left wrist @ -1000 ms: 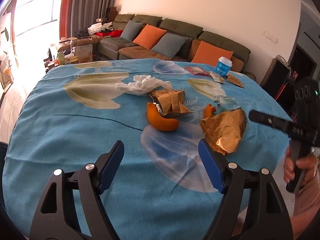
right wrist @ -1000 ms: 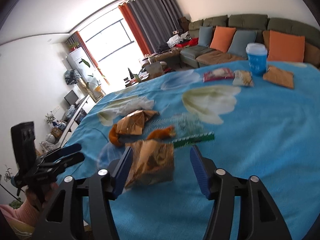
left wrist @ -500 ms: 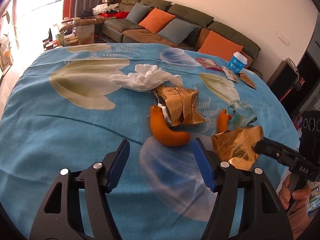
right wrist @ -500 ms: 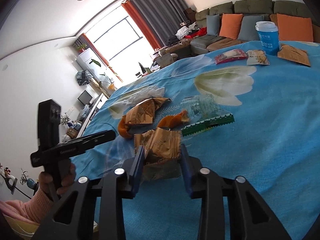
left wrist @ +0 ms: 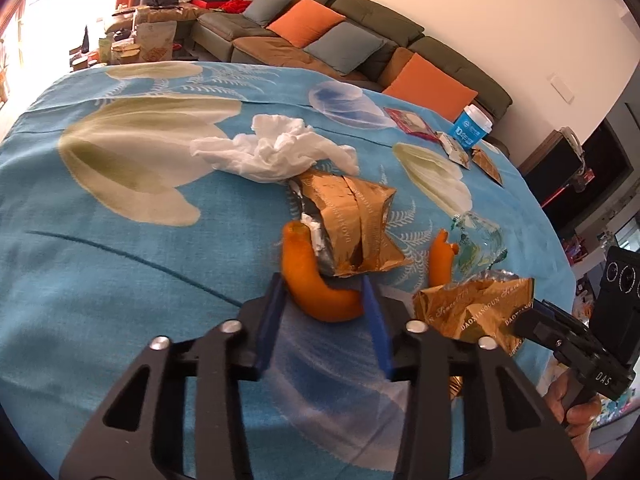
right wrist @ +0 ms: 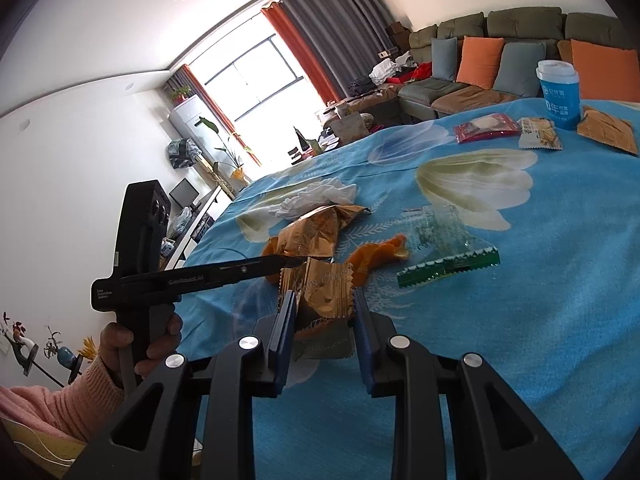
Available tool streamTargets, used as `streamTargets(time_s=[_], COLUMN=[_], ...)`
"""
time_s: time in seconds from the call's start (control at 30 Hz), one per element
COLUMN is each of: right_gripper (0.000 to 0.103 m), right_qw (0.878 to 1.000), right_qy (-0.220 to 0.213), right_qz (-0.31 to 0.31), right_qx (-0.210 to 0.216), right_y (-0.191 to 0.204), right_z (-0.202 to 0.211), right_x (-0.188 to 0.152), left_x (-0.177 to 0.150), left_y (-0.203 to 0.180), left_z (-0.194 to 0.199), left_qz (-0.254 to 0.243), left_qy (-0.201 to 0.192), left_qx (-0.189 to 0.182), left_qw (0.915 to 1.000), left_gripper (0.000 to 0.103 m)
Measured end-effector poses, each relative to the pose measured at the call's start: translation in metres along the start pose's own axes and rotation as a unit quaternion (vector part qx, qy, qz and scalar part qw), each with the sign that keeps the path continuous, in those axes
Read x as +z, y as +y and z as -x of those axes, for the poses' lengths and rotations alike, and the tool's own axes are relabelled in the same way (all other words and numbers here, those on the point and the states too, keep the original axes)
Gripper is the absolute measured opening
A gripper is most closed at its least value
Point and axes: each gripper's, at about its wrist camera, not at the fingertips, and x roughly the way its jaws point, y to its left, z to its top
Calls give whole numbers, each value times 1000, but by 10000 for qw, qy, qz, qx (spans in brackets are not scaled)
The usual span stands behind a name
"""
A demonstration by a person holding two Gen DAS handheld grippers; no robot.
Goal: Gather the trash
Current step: 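Grasp an orange peel with the left gripper while the right gripper grasps a brown wrapper, then carry the orange peel and brown wrapper over the teal bin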
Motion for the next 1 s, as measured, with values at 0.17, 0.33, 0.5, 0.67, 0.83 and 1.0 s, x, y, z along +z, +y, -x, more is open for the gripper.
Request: streamTargets(time_s=[0.17, 0.33, 0.5, 0.67, 0.83, 1.0], right_gripper=[26, 25, 25, 25, 25, 25], right_qw=[10000, 9998, 9992, 9980, 9955, 9918], right_qy=[-38, -62, -38, 18, 170, 332], right_qz=[36, 112, 254, 396, 572, 770], right_qx=[29, 132, 306, 494, 735, 964], right_y=[5, 13, 30, 48, 72, 98], right_z=[0, -5, -14, -28, -48, -67], right_x=[3, 8, 13, 16, 19, 21], left_x=[-4, -13, -27, -41, -55, -70], left_y=[2, 6, 16, 36, 53, 71], left_z=[3, 14, 40, 75, 109, 142], left_qz=[79, 97, 102, 272, 397, 534], left_qy=[-18, -96, -292, -558, -788, -1015], left_qx=[-60, -9, 264, 484, 789, 1076], left_qw=[9999, 9999, 9992, 9969, 9930, 9876], left_gripper=[25, 22, 21, 21, 21, 21])
